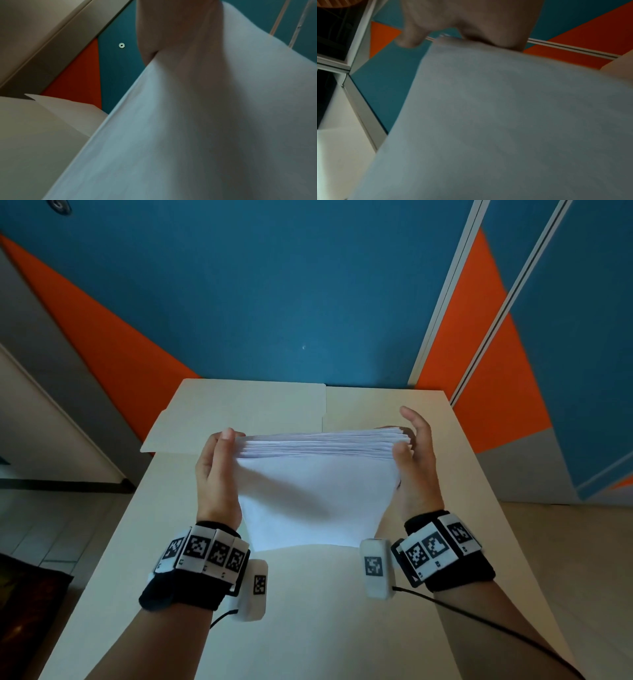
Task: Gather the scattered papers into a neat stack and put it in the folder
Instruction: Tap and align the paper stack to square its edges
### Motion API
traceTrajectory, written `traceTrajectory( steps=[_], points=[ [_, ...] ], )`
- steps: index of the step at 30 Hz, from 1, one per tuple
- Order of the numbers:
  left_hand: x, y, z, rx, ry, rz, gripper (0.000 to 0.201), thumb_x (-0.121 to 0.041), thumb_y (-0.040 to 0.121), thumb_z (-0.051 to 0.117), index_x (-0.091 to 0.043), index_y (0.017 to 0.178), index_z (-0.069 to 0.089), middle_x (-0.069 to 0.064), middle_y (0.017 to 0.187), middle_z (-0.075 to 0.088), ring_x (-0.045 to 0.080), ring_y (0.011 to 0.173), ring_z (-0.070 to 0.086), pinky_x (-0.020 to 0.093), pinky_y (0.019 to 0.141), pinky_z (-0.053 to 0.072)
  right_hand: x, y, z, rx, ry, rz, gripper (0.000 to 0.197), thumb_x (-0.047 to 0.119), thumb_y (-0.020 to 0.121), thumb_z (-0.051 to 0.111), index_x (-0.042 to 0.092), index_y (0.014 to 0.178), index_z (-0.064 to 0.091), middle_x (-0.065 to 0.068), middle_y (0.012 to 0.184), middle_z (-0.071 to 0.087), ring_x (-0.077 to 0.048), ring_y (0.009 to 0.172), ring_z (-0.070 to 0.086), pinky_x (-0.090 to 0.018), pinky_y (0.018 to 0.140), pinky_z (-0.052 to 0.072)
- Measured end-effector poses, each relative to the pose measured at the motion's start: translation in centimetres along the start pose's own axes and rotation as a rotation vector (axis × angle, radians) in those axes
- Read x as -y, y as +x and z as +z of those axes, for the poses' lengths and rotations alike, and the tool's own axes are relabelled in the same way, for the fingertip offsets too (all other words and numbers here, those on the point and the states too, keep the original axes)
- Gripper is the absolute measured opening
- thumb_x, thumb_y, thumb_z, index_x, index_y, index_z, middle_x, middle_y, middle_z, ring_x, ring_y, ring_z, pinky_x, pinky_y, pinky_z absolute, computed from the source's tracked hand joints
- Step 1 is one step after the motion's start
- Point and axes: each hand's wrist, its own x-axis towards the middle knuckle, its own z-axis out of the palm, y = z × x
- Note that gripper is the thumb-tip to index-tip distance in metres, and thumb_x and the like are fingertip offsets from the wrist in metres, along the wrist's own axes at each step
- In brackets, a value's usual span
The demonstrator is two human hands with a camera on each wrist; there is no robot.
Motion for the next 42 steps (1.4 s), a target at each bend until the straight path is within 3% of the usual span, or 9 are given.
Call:
traceTrajectory(
  steps=[4, 7, 13, 16, 22, 28, 34, 38, 42],
  points=[
    [0.9, 0.4, -0.7, 0.14, -0.006, -0.046, 0.052, -0.078, 0.062, 0.045, -0.035, 0.088, 0.06, 0.001, 0.095, 0.057, 0.017, 0.087, 0.053, 0.028, 0.074, 0.044, -2.0, -0.8, -1.7, 0.129, -0.044, 0.139, 0.097, 0.021, 0.045, 0.09, 0.041, 0.125, 0.039, 0.006, 0.114, 0.058, -0.001, 0.099, 0.061, -0.02, 0.089, 0.052],
    [1.6, 0.4, -1.7, 0.329, 0.052, -0.1, 0.066, -0.053, 0.052, 0.074, -0.024, 0.108, 0.056, -0.002, 0.096, 0.065, 0.01, 0.087, 0.064, 0.024, 0.077, 0.051, -2.5, -1.2, -1.4, 0.055, -0.167, 0.255, 0.077, -0.009, 0.06, 0.078, 0.027, 0.123, 0.05, -0.001, 0.113, 0.065, -0.012, 0.099, 0.064, -0.033, 0.089, 0.055],
    [2.0, 0.2, -1.7, 0.363, 0.071, -0.163, 0.03, -0.026, 0.048, 0.088, -0.018, 0.074, 0.074, -0.005, 0.076, 0.076, 0.011, 0.073, 0.071, 0.023, 0.063, 0.055, -2.1, -1.1, 0.2, -0.058, -0.046, 0.246, 0.024, -0.007, 0.069, 0.073, 0.01, 0.085, 0.069, 0.009, 0.067, 0.074, -0.006, 0.062, 0.07, -0.018, 0.052, 0.053],
    [1.5, 1.1, -1.7, 0.357, 0.062, -0.116, 0.021, -0.003, 0.07, 0.072, -0.024, 0.07, 0.076, -0.008, 0.074, 0.075, 0.008, 0.072, 0.07, 0.022, 0.064, 0.055, -1.6, -0.6, 0.4, -0.058, -0.004, 0.202, 0.023, -0.007, 0.072, 0.071, 0.012, 0.084, 0.068, 0.011, 0.068, 0.074, -0.004, 0.064, 0.07, -0.016, 0.054, 0.053],
    [3.3, 1.4, -3.1, 0.401, 0.133, -0.211, 0.083, -0.038, 0.032, 0.091, -0.013, 0.106, 0.061, -0.007, 0.09, 0.075, 0.011, 0.087, 0.07, 0.022, 0.069, 0.055, -3.1, -0.7, -0.1, 0.001, -0.119, 0.227, 0.044, -0.01, 0.073, 0.068, 0.016, 0.108, 0.06, -0.003, 0.101, 0.068, -0.017, 0.092, 0.066, -0.023, 0.073, 0.053],
    [2.8, 1.3, -2.5, 0.384, 0.121, -0.208, 0.092, -0.044, 0.03, 0.09, -0.012, 0.11, 0.058, -0.008, 0.09, 0.076, 0.01, 0.087, 0.071, 0.022, 0.07, 0.054, -2.8, -0.4, -0.3, 0.016, -0.144, 0.179, 0.044, -0.007, 0.076, 0.062, 0.027, 0.103, 0.059, 0.002, 0.1, 0.069, -0.016, 0.096, 0.065, -0.03, 0.083, 0.052],
    [0.2, 1.8, -0.9, 0.322, 0.099, -0.048, 0.046, 0.005, 0.069, 0.071, -0.02, 0.105, 0.059, -0.009, 0.091, 0.075, 0.011, 0.089, 0.069, 0.026, 0.078, 0.057, -1.4, -0.1, 0.6, -0.007, -0.064, 0.085, 0.046, -0.011, 0.08, 0.054, 0.029, 0.103, 0.057, 0.012, 0.096, 0.069, -0.002, 0.09, 0.067, -0.016, 0.077, 0.051],
    [0.8, 1.3, -1.2, 0.324, 0.109, -0.103, 0.067, -0.011, 0.053, 0.084, -0.002, 0.115, 0.058, -0.002, 0.093, 0.075, 0.016, 0.09, 0.072, 0.023, 0.071, 0.055, -0.9, -0.6, 0.8, -0.027, 0.042, 0.056, 0.027, 0.002, 0.089, 0.053, 0.028, 0.095, 0.056, 0.022, 0.088, 0.066, 0.016, 0.078, 0.062, -0.001, 0.067, 0.045],
    [1.6, -0.1, -1.4, 0.313, 0.125, -0.099, 0.074, -0.051, 0.04, 0.085, -0.012, 0.099, 0.063, -0.01, 0.083, 0.076, 0.005, 0.081, 0.071, 0.018, 0.068, 0.053, -0.9, -1.0, 0.7, -0.036, 0.059, 0.075, 0.012, 0.016, 0.093, 0.05, 0.017, 0.103, 0.055, 0.009, 0.093, 0.064, 0.007, 0.076, 0.064, -0.01, 0.065, 0.049]
  ],
)
